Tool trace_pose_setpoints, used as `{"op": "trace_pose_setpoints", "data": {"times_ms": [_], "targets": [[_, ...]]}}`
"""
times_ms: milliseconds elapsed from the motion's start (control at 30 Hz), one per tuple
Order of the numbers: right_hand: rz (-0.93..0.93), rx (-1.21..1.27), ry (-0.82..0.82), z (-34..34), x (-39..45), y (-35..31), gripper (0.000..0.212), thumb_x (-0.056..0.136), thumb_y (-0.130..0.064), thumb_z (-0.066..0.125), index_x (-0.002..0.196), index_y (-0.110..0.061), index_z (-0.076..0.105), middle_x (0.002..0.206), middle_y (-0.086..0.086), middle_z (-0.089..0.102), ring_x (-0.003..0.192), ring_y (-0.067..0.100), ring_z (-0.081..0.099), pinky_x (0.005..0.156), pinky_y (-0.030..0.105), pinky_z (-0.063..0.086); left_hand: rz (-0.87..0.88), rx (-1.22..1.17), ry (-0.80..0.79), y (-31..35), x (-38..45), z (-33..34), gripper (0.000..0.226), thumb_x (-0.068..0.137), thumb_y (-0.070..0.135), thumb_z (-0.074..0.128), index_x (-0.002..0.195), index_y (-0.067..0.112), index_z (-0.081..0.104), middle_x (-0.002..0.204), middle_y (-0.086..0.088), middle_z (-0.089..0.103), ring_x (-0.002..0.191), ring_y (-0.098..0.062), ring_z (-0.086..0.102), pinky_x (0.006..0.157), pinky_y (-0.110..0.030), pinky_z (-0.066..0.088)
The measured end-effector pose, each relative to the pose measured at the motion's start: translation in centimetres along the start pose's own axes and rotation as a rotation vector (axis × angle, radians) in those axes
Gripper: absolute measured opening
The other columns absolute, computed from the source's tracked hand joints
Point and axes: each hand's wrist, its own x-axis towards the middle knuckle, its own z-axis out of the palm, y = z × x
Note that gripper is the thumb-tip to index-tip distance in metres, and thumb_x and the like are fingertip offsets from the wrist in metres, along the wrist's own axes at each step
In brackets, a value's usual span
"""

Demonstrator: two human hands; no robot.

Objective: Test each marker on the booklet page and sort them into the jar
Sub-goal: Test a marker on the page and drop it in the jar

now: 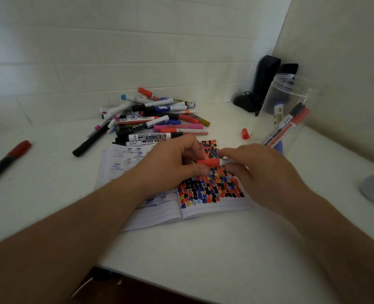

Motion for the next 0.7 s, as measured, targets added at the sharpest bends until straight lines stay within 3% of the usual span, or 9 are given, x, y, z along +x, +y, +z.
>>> {"op": "trace_pose_setpoints", "data": {"times_ms": [100, 167, 233, 300, 333, 433, 500, 600, 700], "targets": [[-0.059, -0.139, 0.047, 0.3, 0.4, -0.8, 0.031, 0.097, -0.019, 0.067, 0.129, -0.02, 0.068, 0.091, 0.004, 0.072, 0.081, 0.029, 0.067, 0.075, 0.047, 0.058, -0.005, -0.025, 0.056, 0.1, 0.0, -0.1, 0.025, 0.071, 0.047, 0.08, 0.086, 0.033, 0.065, 0.083, 0.011, 0.075, 0.076, -0.005, 0.07, 0.068, -0.017, 0.054], [-0.007, -0.125, -0.032, 0.0, 0.4, -1.6, 0.033, 0.106, -0.037, 0.046, 0.129, -0.024, 0.064, 0.093, 0.001, 0.068, 0.086, 0.026, 0.062, 0.08, 0.044, 0.053, -0.003, -0.034, 0.062, 0.0, -0.1, -0.2, 0.025, 0.071, 0.049, 0.078, 0.086, 0.031, 0.07, 0.08, 0.007, 0.075, 0.074, -0.011, 0.071, 0.07, -0.027, 0.058], [0.067, -0.132, -0.128, 0.0, 0.5, -1.8, 0.053, 0.1, -0.064, 0.026, 0.12, -0.031, 0.062, 0.089, -0.006, 0.061, 0.084, 0.018, 0.057, 0.077, 0.038, 0.048, 0.003, -0.021, 0.044, 0.0, -0.1, -0.1, 0.018, 0.079, 0.045, 0.077, 0.087, 0.03, 0.075, 0.079, 0.007, 0.075, 0.075, -0.013, 0.071, 0.071, -0.03, 0.058], [0.125, -0.202, -0.178, 0.2, 0.7, -1.8, 0.069, 0.087, -0.086, 0.017, 0.101, -0.034, 0.061, 0.08, -0.01, 0.055, 0.077, 0.013, 0.055, 0.072, 0.035, 0.046, 0.03, 0.003, -0.011, -0.1, 0.0, -0.1, 0.006, 0.092, 0.029, 0.073, 0.09, 0.034, 0.076, 0.081, 0.017, 0.075, 0.079, -0.003, 0.07, 0.073, -0.017, 0.052], [0.147, -0.229, -0.186, 0.3, 0.8, -1.6, 0.073, 0.082, -0.091, 0.016, 0.093, -0.034, 0.06, 0.077, -0.011, 0.053, 0.074, 0.011, 0.054, 0.069, 0.034, 0.045, 0.043, 0.032, -0.029, -0.1, 0.0, -0.1, 0.016, 0.095, 0.023, 0.071, 0.093, 0.039, 0.075, 0.083, 0.024, 0.073, 0.082, 0.002, 0.069, 0.075, -0.011, 0.049], [0.189, -0.218, -0.171, 0.5, 0.8, -1.5, 0.075, 0.074, -0.097, 0.017, 0.075, -0.031, 0.054, 0.069, -0.009, 0.052, 0.065, 0.009, 0.052, 0.059, 0.03, 0.038, 0.073, 0.082, -0.04, -0.1, 0.1, -0.1, 0.03, 0.093, 0.019, 0.074, 0.096, 0.049, 0.073, 0.089, 0.033, 0.071, 0.09, 0.008, 0.067, 0.078, -0.005, 0.046], [0.205, -0.218, -0.166, 0.4, 0.8, -1.7, 0.079, 0.07, -0.1, 0.019, 0.071, -0.029, 0.053, 0.065, -0.007, 0.054, 0.062, 0.008, 0.052, 0.055, 0.027, 0.036, 0.076, 0.091, -0.008, -0.3, 0.0, 0.1, 0.026, 0.089, 0.023, 0.078, 0.093, 0.049, 0.073, 0.09, 0.029, 0.072, 0.089, 0.004, 0.067, 0.08, -0.012, 0.051], [0.229, -0.231, -0.167, 0.1, 0.6, -2.1, 0.084, 0.067, -0.102, 0.019, 0.067, -0.025, 0.054, 0.061, -0.006, 0.054, 0.058, 0.007, 0.051, 0.052, 0.026, 0.033, 0.047, 0.121, 0.045, -0.7, 0.1, 0.2, 0.014, 0.083, 0.032, 0.084, 0.091, 0.039, 0.075, 0.089, 0.017, 0.073, 0.085, -0.006, 0.068, 0.08, -0.034, 0.059], [0.252, -0.244, -0.117, 0.2, 0.5, -2.5, 0.087, 0.066, -0.102, 0.018, 0.06, -0.023, 0.053, 0.055, -0.006, 0.051, 0.055, 0.008, 0.05, 0.053, 0.026, 0.036, 0.048, 0.138, 0.037, -0.7, 0.2, 0.2, 0.015, 0.081, 0.029, 0.085, 0.088, 0.036, 0.074, 0.086, 0.014, 0.073, 0.083, -0.004, 0.068, 0.078, -0.029, 0.059]]}}
